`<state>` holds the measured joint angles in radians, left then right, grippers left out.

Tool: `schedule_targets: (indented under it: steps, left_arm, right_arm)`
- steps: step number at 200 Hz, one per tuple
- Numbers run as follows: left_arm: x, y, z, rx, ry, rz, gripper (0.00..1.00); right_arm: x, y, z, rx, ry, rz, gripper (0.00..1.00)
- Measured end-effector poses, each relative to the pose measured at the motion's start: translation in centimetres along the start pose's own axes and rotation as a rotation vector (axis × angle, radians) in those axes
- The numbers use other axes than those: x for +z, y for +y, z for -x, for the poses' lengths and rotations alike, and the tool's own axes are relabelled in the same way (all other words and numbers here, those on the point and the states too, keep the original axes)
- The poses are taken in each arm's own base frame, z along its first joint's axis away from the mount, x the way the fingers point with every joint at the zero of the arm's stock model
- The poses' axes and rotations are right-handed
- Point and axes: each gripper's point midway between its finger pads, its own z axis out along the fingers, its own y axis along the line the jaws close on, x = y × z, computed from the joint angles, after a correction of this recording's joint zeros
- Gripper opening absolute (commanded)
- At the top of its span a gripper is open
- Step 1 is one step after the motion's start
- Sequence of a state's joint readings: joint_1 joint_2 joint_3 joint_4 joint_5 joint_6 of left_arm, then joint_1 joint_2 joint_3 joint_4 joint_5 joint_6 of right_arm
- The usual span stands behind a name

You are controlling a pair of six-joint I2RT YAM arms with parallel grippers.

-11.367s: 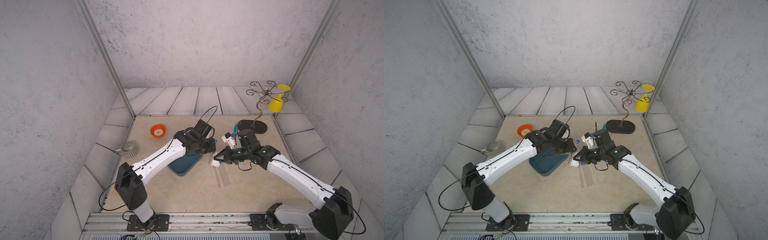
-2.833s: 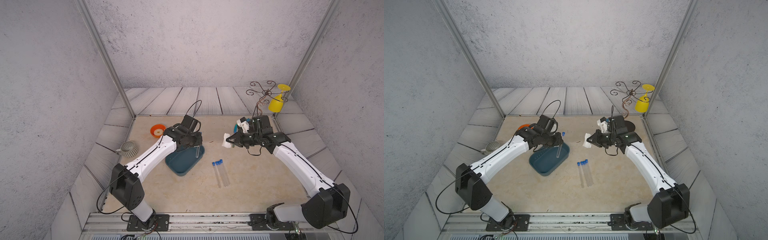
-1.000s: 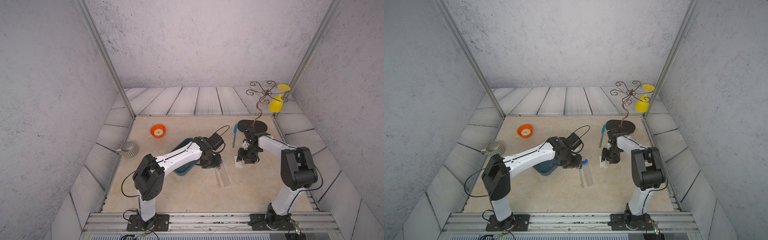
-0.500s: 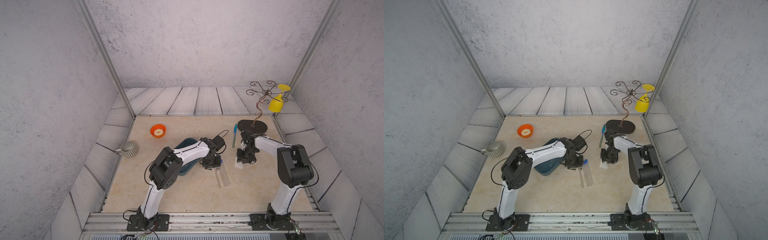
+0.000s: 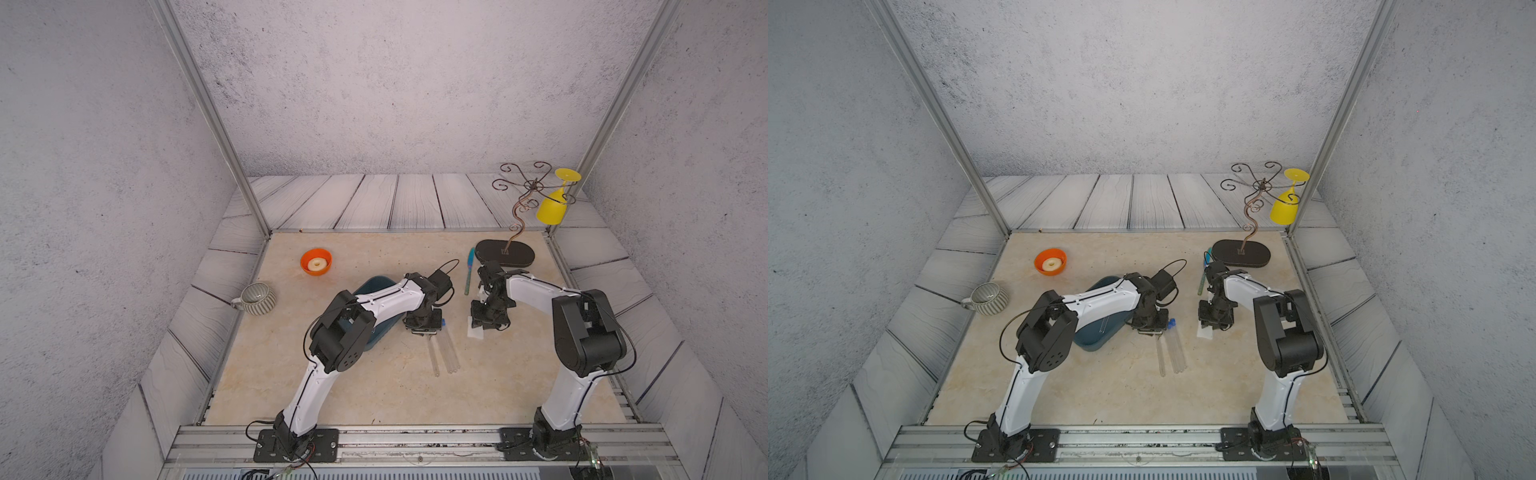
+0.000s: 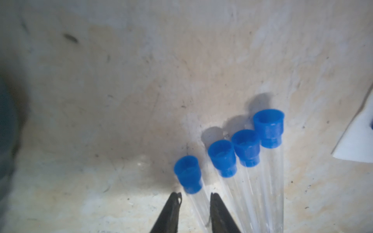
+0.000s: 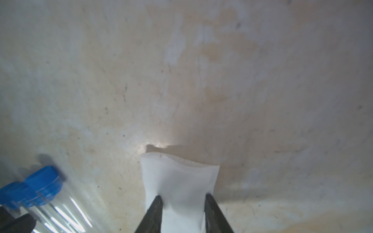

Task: Wipe the exteriors of test tubes
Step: Pick up the test tube at the center of the board.

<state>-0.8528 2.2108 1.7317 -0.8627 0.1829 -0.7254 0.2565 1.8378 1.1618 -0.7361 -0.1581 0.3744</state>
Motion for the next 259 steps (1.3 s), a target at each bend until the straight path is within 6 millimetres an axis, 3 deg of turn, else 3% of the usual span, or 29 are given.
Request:
schedule_targets:
  steps: [77, 115, 151, 259]
  left_arm:
    - [0.4, 1.1, -0.5, 0.031, 0.022, 0.056, 0.27]
    - [0.5, 1.4, -0.4, 0.041, 0.021, 0.068, 0.26]
    - [0.5, 1.4, -0.4, 0.043, 0.021, 0.073, 0.16]
    - [0.4, 1.3, -0.6, 0.049, 0.026, 0.065, 0.13]
  right_arm:
    - [0.2, 1.0, -0.2, -0.046, -0.006, -0.006, 0.41]
    - [0.3, 0.8, -0.2, -0.053, -0.006, -0.052, 0.30]
    - [0.3, 0.4, 0.0, -0.044, 0.005, -0.086, 0.19]
    - [0.4, 1.1, -0.7, -0.033, -0.012, -0.022, 0.09]
